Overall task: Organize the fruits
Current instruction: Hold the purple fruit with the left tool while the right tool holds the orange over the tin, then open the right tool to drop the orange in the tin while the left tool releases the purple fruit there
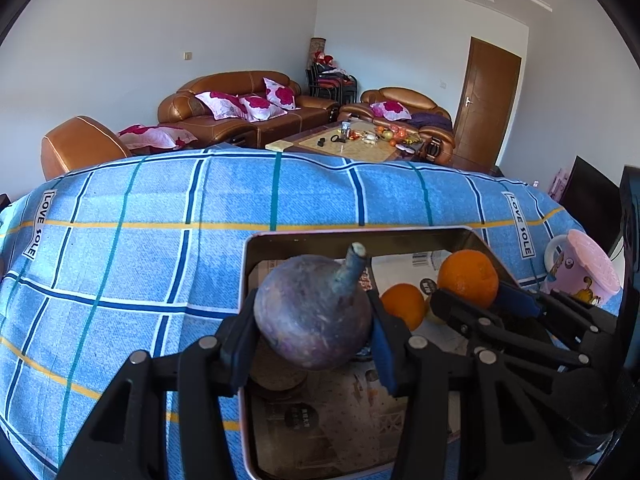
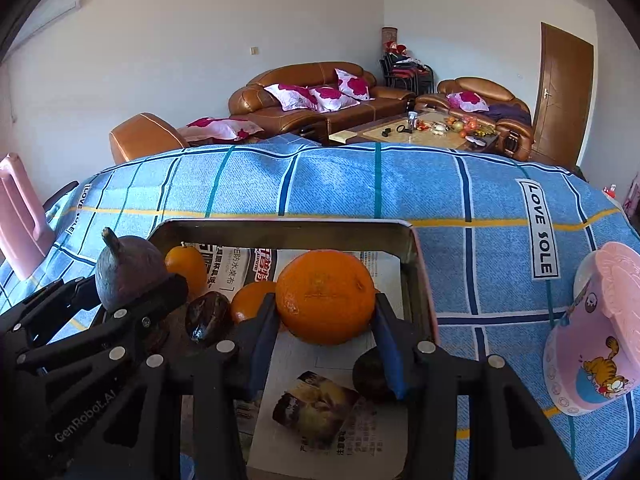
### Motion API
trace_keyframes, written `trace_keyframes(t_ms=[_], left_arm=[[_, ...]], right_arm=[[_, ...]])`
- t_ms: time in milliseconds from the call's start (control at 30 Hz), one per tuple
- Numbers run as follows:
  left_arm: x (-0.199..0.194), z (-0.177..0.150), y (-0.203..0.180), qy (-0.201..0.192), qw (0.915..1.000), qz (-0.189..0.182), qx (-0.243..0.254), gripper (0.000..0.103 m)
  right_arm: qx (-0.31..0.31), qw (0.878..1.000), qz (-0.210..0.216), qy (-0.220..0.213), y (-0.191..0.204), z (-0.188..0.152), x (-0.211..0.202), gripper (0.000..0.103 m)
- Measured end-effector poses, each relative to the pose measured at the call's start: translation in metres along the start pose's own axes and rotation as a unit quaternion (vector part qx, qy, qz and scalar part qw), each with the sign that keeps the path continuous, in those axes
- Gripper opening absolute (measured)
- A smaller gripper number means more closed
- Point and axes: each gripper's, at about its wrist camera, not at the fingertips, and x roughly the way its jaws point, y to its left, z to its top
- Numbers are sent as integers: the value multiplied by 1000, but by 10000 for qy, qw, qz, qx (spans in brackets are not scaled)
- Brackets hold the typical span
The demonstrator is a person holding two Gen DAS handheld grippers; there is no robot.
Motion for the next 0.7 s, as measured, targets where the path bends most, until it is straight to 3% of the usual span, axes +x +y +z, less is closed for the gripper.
trace_keyframes(t_ms=[433,533,700], left_arm=[[0,2,2,-9,9999,-87,-80,51],[1,3,0,7,10000,-92,-29,51],[7,3,-9,133,9999,-9,92,52]], right_arm=[[122,9995,270,-53,-6,-5,-7,50],[348,9975,546,-267,-13,-8,-20,56],[744,9919,492,-908,-25,-11,-47,72]])
